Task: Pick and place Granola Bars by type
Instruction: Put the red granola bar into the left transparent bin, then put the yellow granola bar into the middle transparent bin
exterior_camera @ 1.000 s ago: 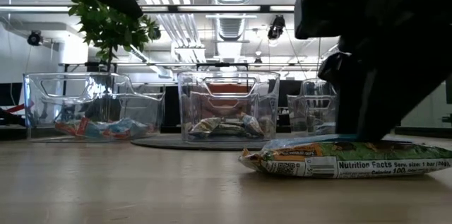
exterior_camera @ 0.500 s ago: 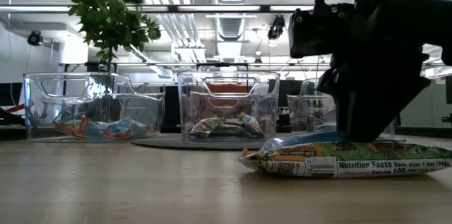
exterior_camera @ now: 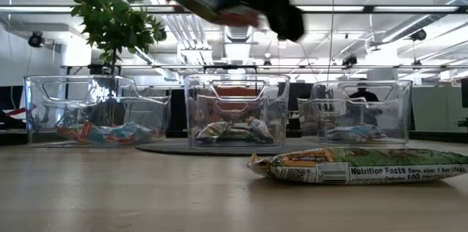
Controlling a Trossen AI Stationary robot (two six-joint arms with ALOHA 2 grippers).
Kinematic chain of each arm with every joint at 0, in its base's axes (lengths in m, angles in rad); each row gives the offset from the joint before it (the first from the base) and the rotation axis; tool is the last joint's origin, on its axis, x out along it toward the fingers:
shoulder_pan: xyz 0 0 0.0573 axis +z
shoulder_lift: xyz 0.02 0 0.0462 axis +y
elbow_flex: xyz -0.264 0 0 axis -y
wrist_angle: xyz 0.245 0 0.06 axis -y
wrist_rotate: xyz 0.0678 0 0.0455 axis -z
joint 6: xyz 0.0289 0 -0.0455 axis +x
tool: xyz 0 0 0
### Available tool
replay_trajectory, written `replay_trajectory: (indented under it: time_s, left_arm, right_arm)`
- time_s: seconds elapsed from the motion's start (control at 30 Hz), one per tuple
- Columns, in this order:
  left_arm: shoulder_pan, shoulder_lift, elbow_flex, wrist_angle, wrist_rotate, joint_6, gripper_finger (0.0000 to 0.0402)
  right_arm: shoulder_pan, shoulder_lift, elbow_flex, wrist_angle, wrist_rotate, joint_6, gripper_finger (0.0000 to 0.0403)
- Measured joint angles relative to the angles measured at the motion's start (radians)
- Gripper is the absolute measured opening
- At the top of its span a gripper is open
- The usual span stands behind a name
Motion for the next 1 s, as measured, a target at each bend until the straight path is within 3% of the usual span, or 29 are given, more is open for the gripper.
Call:
replay_trajectory:
  time_s: [0.1, 0.33, 0.43, 0.6, 0.87, 1.0]
  left_arm:
    - [-0.029, -0.034, 0.0, 0.004, -0.002, 0.048, 0.0152]
    - [-0.072, -0.089, 0.0, 0.013, -0.021, 0.127, 0.0152]
    - [-0.086, -0.11, 0.0, 0.016, -0.027, 0.151, 0.0152]
    - [-0.107, -0.127, 0.0, 0.026, -0.047, 0.167, 0.0152]
    - [-0.148, -0.141, 0.001, 0.076, -0.09, 0.238, 0.0152]
    - [-0.163, -0.142, 0.001, 0.071, -0.09, 0.242, 0.0152]
  right_arm:
    - [-0.091, 0.035, 0.087, 0.048, -0.014, -0.002, 0.0047]
    - [-0.271, 0.237, 0.358, 0.072, -0.199, -0.051, 0.0047]
    - [-0.314, 0.367, 0.49, 0.061, -0.296, -0.056, 0.0052]
    - [-0.351, 0.546, 0.732, 0.064, -0.342, -0.092, 0.0077]
    - [-0.367, 0.72, 1.038, -0.173, -0.344, -0.108, 0.0156]
    - [-0.357, 0.707, 1.082, -0.375, -0.337, -0.28, 0.0192]
